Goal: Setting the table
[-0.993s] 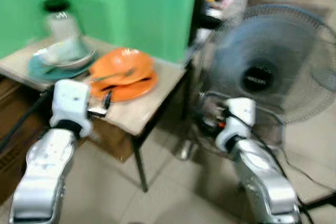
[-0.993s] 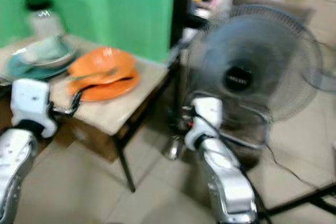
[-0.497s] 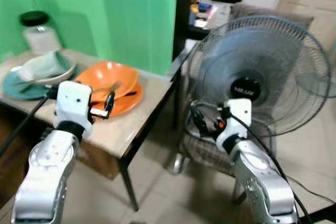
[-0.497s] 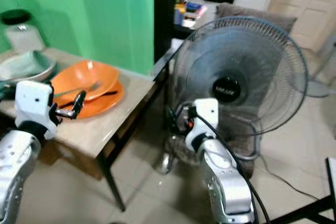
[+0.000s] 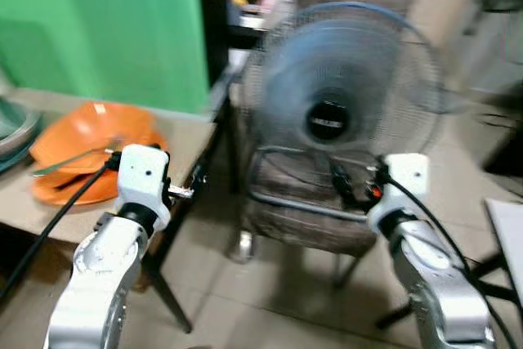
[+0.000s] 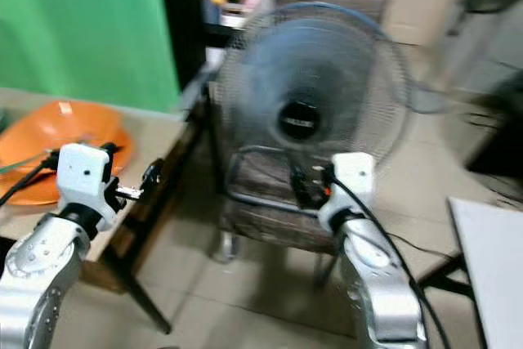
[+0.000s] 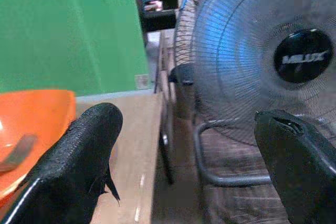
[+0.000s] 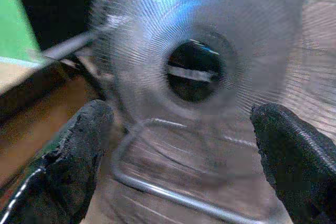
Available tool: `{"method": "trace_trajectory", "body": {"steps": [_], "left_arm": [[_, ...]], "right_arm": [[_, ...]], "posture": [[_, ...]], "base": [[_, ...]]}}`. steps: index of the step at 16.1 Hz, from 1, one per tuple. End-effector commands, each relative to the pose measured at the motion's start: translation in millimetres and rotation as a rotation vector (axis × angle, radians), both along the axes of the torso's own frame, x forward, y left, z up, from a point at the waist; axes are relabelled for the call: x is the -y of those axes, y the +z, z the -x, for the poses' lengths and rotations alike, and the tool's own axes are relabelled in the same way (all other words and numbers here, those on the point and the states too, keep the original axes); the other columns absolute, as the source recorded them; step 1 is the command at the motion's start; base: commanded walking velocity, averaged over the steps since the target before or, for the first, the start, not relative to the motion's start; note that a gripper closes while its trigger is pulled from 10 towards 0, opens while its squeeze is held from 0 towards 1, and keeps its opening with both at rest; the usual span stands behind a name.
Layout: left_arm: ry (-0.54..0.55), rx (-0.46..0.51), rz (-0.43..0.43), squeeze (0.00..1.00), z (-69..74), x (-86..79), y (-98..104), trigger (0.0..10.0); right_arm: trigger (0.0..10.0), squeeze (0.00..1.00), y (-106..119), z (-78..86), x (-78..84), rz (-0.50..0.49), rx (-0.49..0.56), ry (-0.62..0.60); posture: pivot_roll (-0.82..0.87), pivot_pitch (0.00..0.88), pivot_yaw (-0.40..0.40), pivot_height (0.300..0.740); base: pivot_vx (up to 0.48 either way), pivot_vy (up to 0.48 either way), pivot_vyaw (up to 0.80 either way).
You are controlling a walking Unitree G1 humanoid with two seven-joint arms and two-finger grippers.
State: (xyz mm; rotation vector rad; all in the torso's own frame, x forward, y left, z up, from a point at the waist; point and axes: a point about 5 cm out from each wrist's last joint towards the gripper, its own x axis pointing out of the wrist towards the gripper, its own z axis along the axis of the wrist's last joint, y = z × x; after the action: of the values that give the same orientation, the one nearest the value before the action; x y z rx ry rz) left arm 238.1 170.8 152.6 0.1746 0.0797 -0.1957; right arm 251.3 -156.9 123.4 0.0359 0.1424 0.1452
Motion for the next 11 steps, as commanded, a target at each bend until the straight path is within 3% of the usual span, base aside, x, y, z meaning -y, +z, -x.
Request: {"method": "trace_trajectory", "body": {"steps": [1, 7, 11], "left_arm": [[0.02, 0.023, -0.021, 0.0, 2.1, -2.8, 5, 10.0], [0.041, 0.062, -0.055, 0.0, -5.0, -12.9, 16, 10.0], [0.02, 0.076, -0.095, 0.0, -13.1, -18.5, 25, 10.0]], "right_arm": [[10.0, 0.0, 1, -1.9, -5.1, -0.02, -0.003, 0.032], [10.0, 0.0, 1, -5.7, -11.0, -0.05, -0.016, 0.032], [10.0, 0.0, -1, -7.5, -15.9, -0.083, -0.016, 0.019]], "posture": [[0.17, 0.0, -0.044, 0.74], [0.18, 0.0, -0.042, 0.74], [0.18, 0.0, -0.015, 0.74]], "base": [[0.0, 0.401, 0.0], [0.0, 0.45, 0.0], [0.0, 0.48, -0.72]]}}
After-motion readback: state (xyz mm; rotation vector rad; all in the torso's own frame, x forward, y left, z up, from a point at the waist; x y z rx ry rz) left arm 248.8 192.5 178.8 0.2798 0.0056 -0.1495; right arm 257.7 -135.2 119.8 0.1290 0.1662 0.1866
